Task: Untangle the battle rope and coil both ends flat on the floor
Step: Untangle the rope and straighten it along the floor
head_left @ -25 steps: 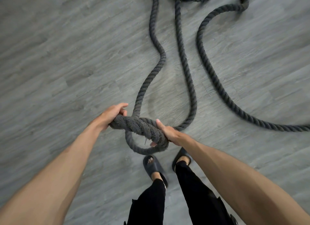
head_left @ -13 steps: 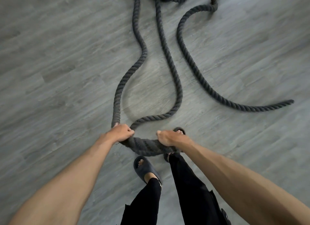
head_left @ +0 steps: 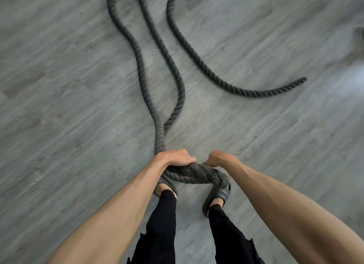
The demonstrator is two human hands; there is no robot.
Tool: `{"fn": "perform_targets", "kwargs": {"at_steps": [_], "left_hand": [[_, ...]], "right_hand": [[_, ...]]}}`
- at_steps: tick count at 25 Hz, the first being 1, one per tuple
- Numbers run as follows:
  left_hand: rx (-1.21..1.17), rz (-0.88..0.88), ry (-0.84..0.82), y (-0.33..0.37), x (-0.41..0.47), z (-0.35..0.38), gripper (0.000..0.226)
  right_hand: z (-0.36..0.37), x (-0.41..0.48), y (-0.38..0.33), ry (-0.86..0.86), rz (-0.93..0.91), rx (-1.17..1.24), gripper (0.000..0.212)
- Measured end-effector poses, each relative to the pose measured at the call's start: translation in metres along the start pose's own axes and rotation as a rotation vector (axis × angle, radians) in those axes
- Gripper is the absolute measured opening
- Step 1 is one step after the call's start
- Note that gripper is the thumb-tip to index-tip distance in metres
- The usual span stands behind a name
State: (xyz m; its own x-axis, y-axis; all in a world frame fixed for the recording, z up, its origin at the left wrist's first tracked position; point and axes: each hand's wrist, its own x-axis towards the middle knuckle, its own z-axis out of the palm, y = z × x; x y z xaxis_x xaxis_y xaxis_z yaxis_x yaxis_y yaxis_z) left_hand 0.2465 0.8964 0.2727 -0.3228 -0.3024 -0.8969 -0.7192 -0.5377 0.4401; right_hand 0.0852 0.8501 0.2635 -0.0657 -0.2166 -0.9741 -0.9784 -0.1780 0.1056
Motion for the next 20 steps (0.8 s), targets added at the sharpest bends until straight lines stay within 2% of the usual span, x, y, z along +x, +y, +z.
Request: {"fn": "perform_targets", "kwargs": {"at_steps": [2, 4, 5, 7, 9, 11, 13, 15, 17, 20], "left_hand": [[-0.079, -0.013, -0.047, 0.007, 0.0, 0.013, 0.036], [-0.103, -0.043, -0.118, 0.008, -0.002, 0.025, 0.034], [-0.09, -0.068, -0.149, 0.004, -0.001, 0.032, 0.032], [-0.037, -0.103, -0.148, -0.007, 0.004, 0.045, 0.034], [-0.063, -0.156, -0.062, -0.012, 0.01, 0.059, 0.035], [-0.15, -0.216, 0.026, -0.004, 0.023, 0.07, 0.034], [-0.289, -0.295, 0.103, 0.017, 0.045, 0.078, 0.046], [-0.464, -0.324, 0.154, 0.046, 0.07, 0.083, 0.062], [-0.675, -0.295, 0.131, 0.083, 0.091, 0.085, 0.075], [-1.016, -0.228, -0.027, 0.143, 0.122, 0.087, 0.095]], "right_hand": [[0.029, 0.017, 0.027, -0.168, 0.0, 0.008, 0.032], [0.058, 0.013, 0.046, -0.258, -0.01, 0.055, 0.019], [0.072, 0.008, 0.054, -0.285, -0.01, 0.102, 0.011], [0.096, 0.006, 0.068, -0.23, -0.022, 0.304, 0.005], [0.098, 0.007, 0.087, -0.143, -0.009, 0.434, 0.009], [0.089, 0.015, 0.101, 0.028, 0.006, 0.527, 0.02], [0.081, 0.009, 0.116, 0.228, -0.01, 0.789, 0.027], [0.076, -0.003, 0.131, 0.392, -0.025, 0.933, 0.045], [0.077, -0.016, 0.146, 0.514, -0.082, 0.994, 0.065], [0.078, -0.033, 0.173, 0.659, -0.201, 1.062, 0.073]]}}
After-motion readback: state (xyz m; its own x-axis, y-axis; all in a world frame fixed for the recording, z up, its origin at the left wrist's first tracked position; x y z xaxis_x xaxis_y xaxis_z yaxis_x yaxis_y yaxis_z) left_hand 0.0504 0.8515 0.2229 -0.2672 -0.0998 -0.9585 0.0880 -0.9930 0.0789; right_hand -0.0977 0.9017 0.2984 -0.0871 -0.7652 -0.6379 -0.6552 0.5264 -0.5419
